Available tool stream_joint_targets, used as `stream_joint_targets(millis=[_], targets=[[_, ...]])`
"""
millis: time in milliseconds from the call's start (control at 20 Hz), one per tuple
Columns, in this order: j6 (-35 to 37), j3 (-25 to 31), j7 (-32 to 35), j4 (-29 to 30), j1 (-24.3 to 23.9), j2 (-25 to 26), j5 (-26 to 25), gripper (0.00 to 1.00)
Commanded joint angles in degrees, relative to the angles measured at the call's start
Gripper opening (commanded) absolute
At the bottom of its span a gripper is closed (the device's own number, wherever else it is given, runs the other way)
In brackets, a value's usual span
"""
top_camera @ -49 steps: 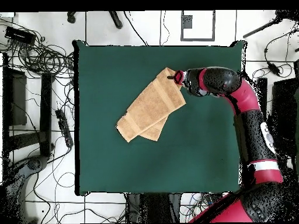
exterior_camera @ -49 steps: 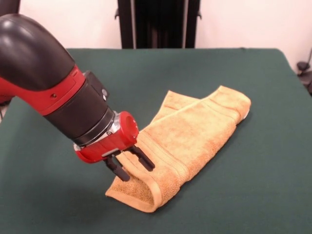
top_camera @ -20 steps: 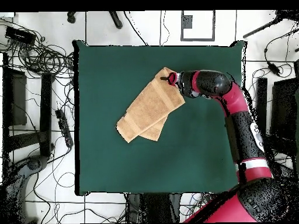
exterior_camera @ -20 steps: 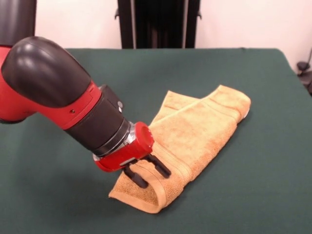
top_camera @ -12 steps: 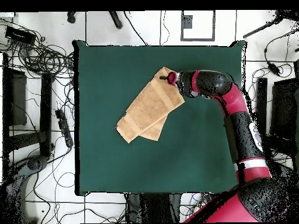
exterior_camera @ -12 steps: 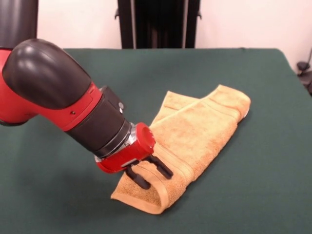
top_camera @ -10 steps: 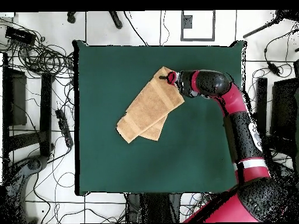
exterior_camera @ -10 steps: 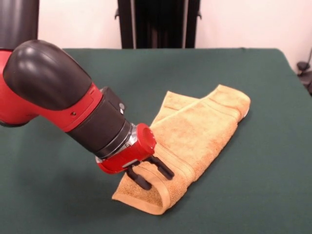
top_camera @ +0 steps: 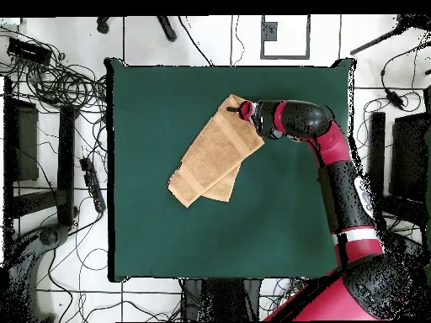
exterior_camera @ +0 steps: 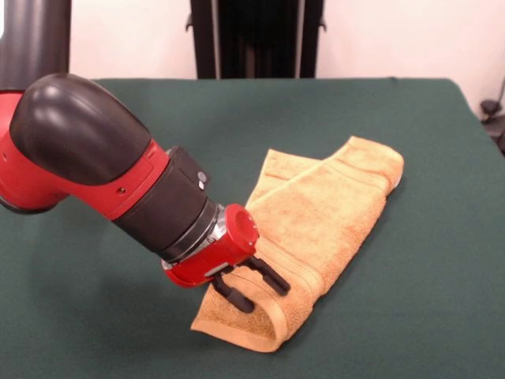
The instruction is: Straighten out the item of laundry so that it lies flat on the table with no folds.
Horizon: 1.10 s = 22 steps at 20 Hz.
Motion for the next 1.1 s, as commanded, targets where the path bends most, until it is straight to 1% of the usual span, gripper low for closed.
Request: stream_joint_targets(millis=[50, 150, 250, 300, 850, 950, 1100], targets=[[-1.86, 1.88, -16.88, -0.62, 3.11, 5.86, 0.01, 1.0], [-1.25, 2.4, -18.34, -0.7, 2.91, 6.12, -0.07, 1.0], [-0.49, 2.24, -17.6, -0.9, 2.94, 6.08, 0.05, 1.0], [-0.33, 2.4, -17.49, -0.97, 2.83, 6.11, -0.37, 0.0], [0.97, 2.5, -18.05, -1.16, 2.83, 5.38, -1.23, 0.0], [1.32, 2.04, -17.06, -0.25, 2.65, 4.25, -1.56, 0.0], [2.27, 1.19, -14.16, 1.61, 2.29, 1.09, -1.79, 0.0]])
